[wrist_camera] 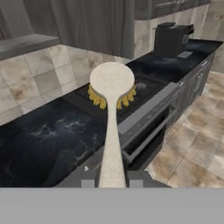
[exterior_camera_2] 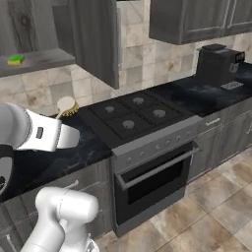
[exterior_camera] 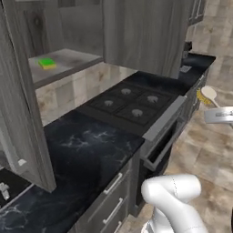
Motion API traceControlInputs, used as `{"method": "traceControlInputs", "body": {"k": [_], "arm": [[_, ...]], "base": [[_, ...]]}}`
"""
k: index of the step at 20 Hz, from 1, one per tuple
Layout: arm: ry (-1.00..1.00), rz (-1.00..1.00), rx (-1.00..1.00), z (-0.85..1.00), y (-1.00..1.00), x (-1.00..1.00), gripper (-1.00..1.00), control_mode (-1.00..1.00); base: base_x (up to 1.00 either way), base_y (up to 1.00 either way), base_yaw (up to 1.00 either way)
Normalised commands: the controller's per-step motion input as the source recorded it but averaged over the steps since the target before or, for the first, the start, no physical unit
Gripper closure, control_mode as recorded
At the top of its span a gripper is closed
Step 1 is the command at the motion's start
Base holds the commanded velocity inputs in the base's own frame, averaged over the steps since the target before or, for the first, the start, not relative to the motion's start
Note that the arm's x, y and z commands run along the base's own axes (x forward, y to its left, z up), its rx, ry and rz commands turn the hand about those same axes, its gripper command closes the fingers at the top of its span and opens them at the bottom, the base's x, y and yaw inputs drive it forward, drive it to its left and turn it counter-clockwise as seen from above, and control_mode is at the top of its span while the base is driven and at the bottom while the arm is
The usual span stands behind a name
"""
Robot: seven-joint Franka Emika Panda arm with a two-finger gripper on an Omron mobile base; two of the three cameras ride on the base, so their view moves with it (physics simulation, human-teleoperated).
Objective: Locate and retrieve the dish brush and sponge from the cabinet. Place them next to the sink.
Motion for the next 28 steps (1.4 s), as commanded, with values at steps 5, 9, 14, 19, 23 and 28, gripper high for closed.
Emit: {"method": "traceControlInputs", "body": {"k": [5,9,14,19,23,28], "arm": [[0.0,0.0,0.0,0.0,0.0,0.0,1.0,1.0],[0.0,0.0,0.0,0.0,0.0,0.0,1.0,1.0],[0.0,0.0,0.0,0.0,0.0,0.0,1.0,1.0],[0.0,0.0,0.0,0.0,0.0,0.0,1.0,1.0],[0.0,0.0,0.0,0.0,0.0,0.0,1.0,1.0],[0.0,0.0,0.0,0.0,0.0,0.0,1.0,1.0]], "base": [[0.0,-0.05,-0.44],[0.0,-0.03,-0.44],[0.01,-0.26,-0.36],[0.11,-0.41,-0.27],[0.12,-0.33,-0.3],[0.09,-0.26,-0.33]]}}
